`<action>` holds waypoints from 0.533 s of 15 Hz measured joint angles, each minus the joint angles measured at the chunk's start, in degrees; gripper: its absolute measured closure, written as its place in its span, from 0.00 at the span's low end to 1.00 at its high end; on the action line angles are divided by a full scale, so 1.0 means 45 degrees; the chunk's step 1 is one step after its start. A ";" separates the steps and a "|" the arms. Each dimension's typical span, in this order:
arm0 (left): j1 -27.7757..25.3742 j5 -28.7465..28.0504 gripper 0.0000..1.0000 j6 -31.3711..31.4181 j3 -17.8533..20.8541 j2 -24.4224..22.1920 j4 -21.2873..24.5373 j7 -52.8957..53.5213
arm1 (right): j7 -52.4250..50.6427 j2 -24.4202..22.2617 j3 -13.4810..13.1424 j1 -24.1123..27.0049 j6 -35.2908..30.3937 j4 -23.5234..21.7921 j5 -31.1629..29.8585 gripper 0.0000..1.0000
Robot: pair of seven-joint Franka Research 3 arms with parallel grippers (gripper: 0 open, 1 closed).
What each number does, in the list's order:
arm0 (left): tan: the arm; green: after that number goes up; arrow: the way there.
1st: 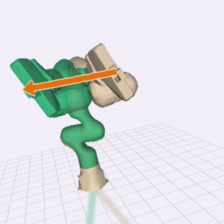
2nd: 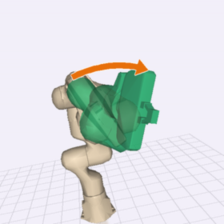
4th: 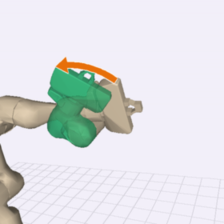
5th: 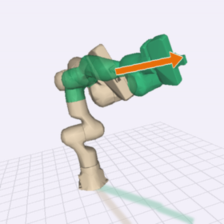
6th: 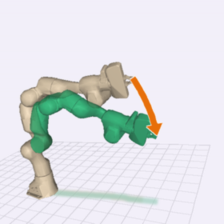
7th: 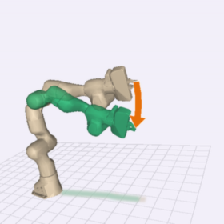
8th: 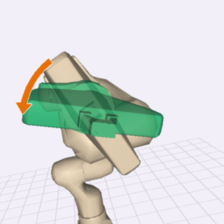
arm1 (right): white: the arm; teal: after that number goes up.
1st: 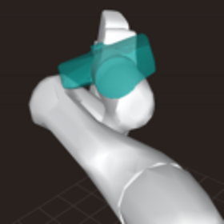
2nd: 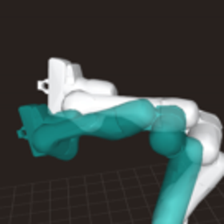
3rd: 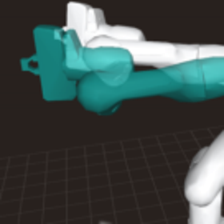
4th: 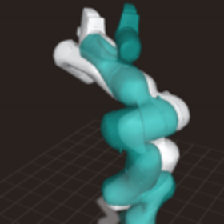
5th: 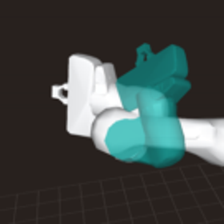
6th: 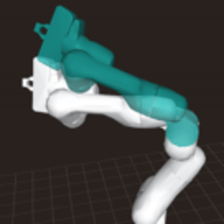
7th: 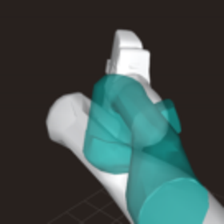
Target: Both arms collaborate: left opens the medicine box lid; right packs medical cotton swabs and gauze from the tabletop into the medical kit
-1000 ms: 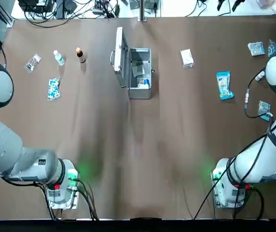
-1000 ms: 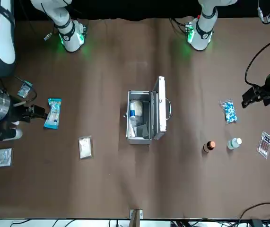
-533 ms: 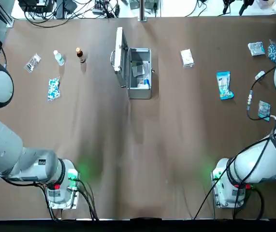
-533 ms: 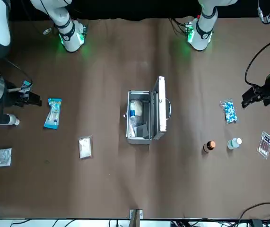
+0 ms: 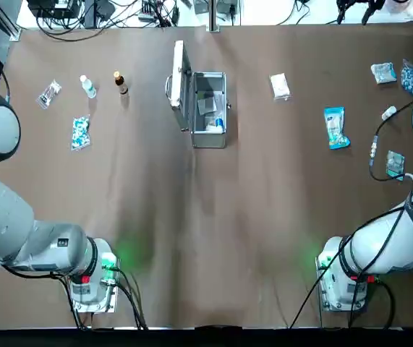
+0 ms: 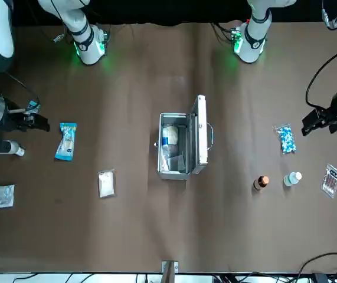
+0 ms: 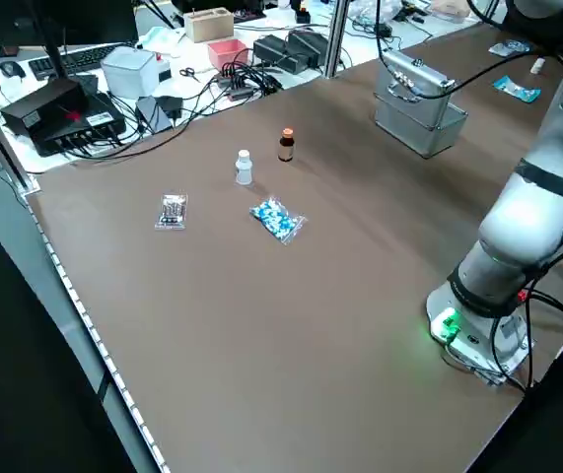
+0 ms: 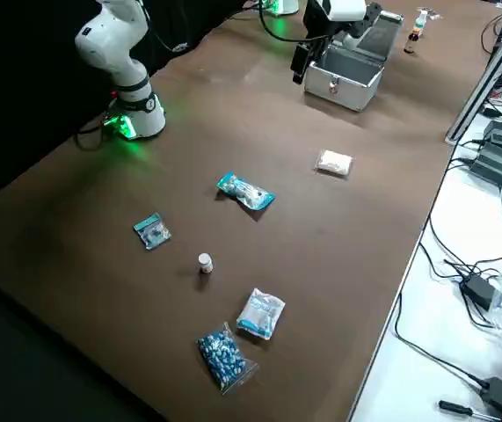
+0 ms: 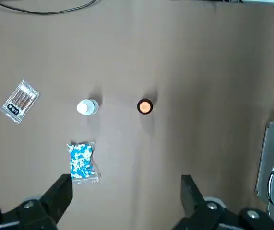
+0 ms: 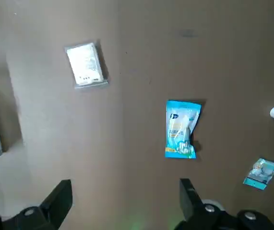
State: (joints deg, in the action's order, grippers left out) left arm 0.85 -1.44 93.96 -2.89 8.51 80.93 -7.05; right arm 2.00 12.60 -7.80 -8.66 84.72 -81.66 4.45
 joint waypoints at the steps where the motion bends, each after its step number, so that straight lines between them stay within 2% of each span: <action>1: -0.0001 0.0000 0.00 0.0027 0.0003 0.0000 0.0000 0.0000 | 0.0002 -0.0026 -0.0003 0.0005 0.0000 -0.0126 -0.0050 0.01; 8: -0.0007 0.0000 0.00 0.0069 0.0019 0.0001 0.0000 0.0000 | 0.0025 -0.0043 -0.0029 0.0368 0.0021 -0.1265 -0.0249 0.01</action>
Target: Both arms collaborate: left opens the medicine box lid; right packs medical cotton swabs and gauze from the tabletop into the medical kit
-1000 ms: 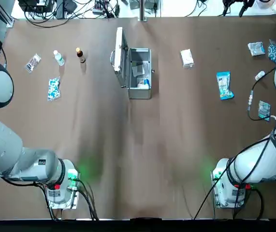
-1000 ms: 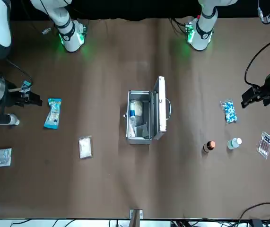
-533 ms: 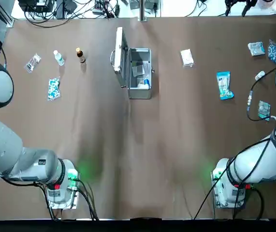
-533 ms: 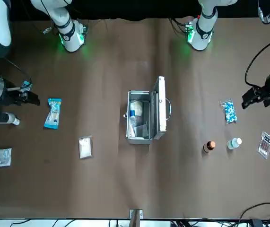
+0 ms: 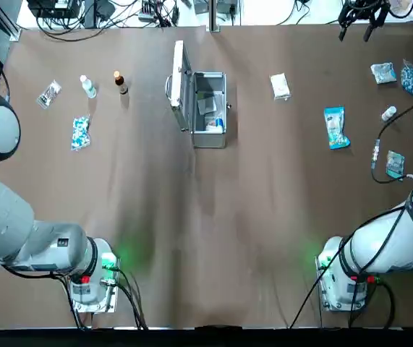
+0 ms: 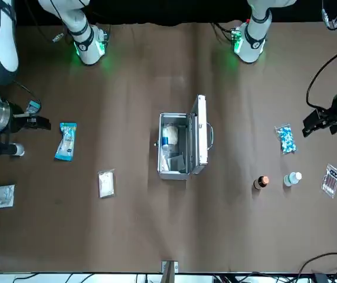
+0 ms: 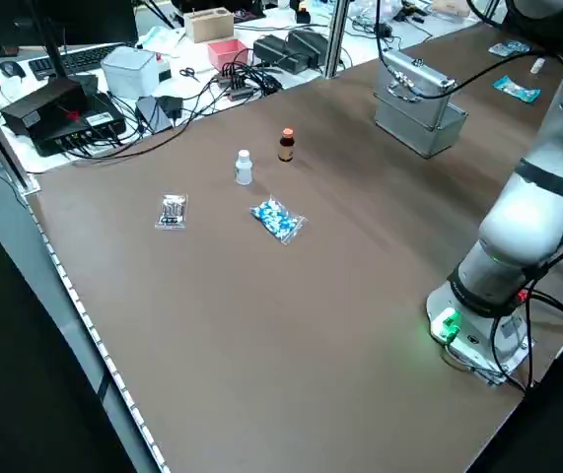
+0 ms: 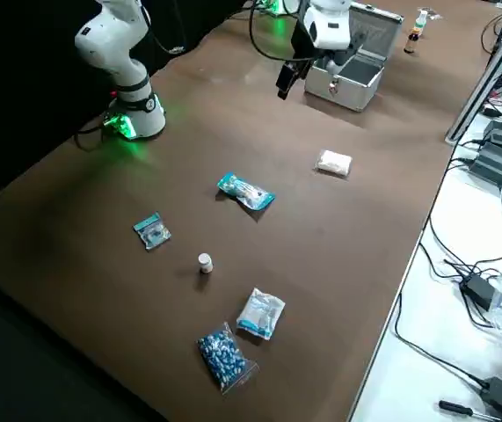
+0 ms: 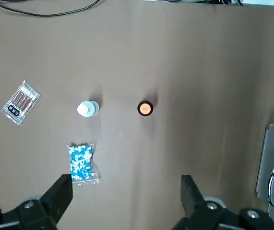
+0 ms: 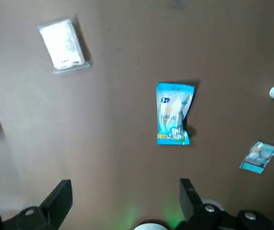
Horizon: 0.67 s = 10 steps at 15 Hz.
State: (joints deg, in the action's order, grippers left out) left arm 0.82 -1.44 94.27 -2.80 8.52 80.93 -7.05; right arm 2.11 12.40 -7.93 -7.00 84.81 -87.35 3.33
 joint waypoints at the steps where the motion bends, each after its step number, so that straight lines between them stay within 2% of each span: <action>1: -0.0001 -0.0001 0.00 0.0001 0.0002 0.0000 0.0000 0.0000 | 0.0000 -0.0001 -0.0001 0.0077 0.0018 -0.0175 -0.0003 0.01; 10: -0.0012 -0.0110 0.00 0.0004 0.0022 0.0000 -0.0001 0.0000 | 0.0004 -0.0004 0.0003 0.0199 0.0776 -0.1410 -0.0005 0.01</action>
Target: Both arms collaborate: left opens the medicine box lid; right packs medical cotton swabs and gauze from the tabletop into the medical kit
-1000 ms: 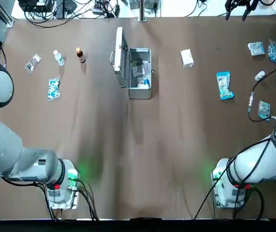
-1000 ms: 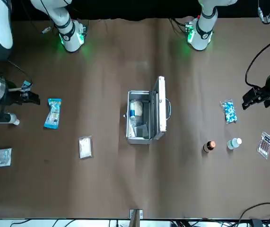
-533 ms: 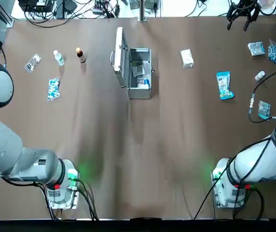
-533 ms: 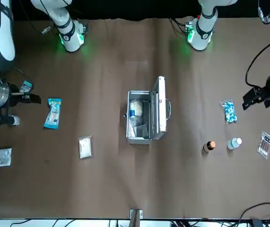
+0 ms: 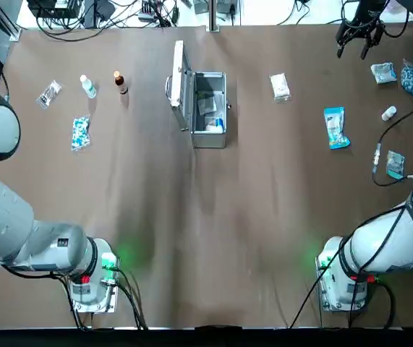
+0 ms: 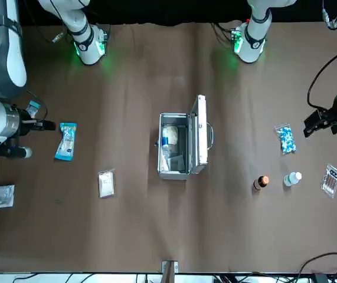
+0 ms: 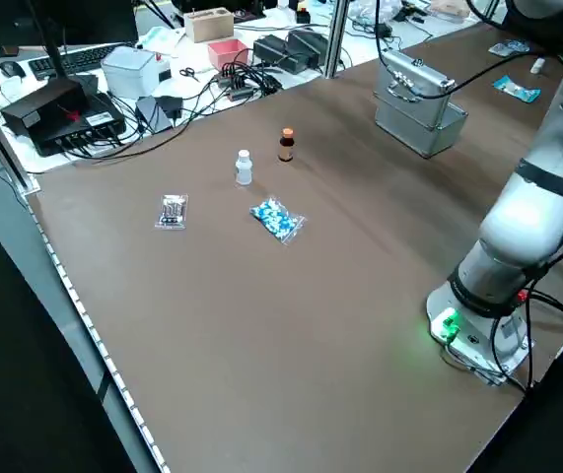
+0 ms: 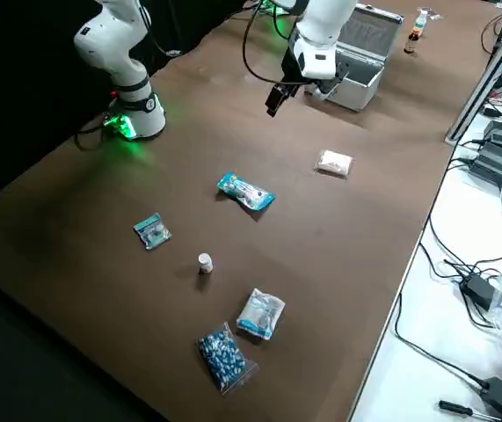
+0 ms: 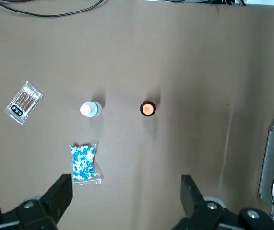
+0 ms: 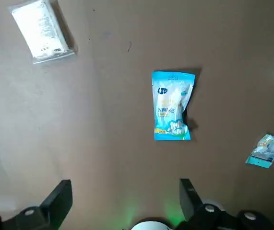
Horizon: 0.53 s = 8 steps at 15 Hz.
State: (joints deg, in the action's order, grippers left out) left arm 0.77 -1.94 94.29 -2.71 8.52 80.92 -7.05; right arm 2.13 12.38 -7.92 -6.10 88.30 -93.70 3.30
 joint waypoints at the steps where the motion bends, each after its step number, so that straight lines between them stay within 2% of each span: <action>1: 0.0000 0.0000 0.00 0.0000 0.0000 0.0000 0.0000 0.0000 | 0.0017 0.0000 0.0001 0.0049 0.0120 -0.0116 -0.0005 0.01; 8: 0.0002 0.0000 0.00 0.0000 -0.0006 0.0000 0.0000 0.0000 | 0.0020 0.0004 -0.0004 0.0581 0.1464 -0.1812 -0.0009 0.01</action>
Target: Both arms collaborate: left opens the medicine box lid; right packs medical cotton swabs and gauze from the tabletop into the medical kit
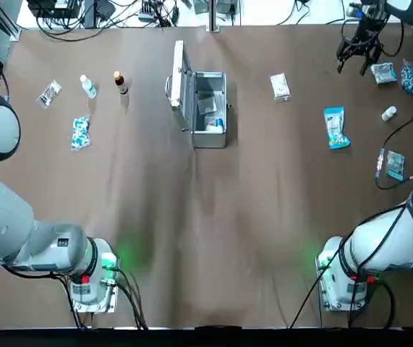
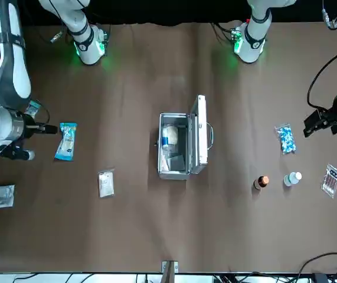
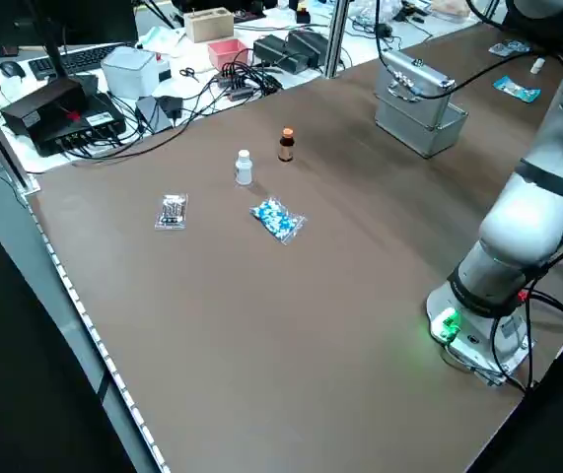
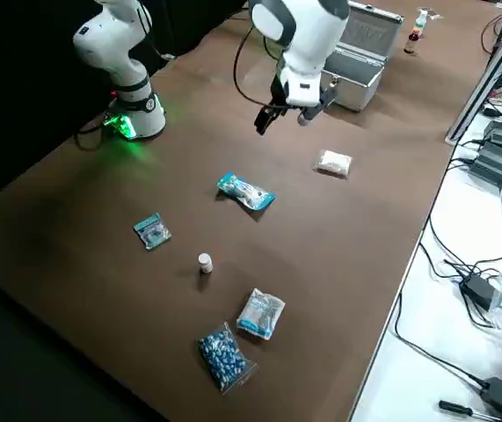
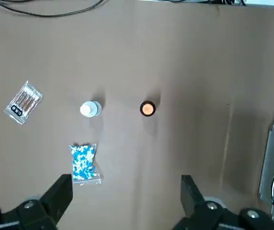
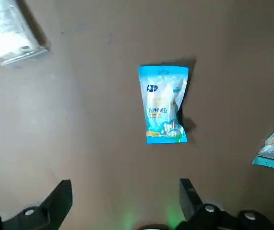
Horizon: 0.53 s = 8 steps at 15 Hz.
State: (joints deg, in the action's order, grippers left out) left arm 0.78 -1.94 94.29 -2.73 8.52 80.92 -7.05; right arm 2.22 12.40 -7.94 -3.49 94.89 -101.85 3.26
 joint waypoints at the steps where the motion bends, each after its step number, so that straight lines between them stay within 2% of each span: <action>1: 0.0003 0.0000 0.00 0.0000 -0.0003 0.0000 0.0000 0.0000 | 0.0000 0.0001 0.0000 0.0098 0.0546 -0.0615 0.0000 0.01; 8: 0.0002 0.0000 0.00 0.0000 -0.0012 0.0044 0.0000 -0.0024 | -0.0002 0.0080 -0.0004 0.0734 0.2872 -0.2846 -0.0006 0.06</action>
State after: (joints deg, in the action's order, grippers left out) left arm 0.79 -1.94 94.29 -2.79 8.71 80.92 -7.16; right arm 2.21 12.77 -7.95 -0.18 107.82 -114.66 3.24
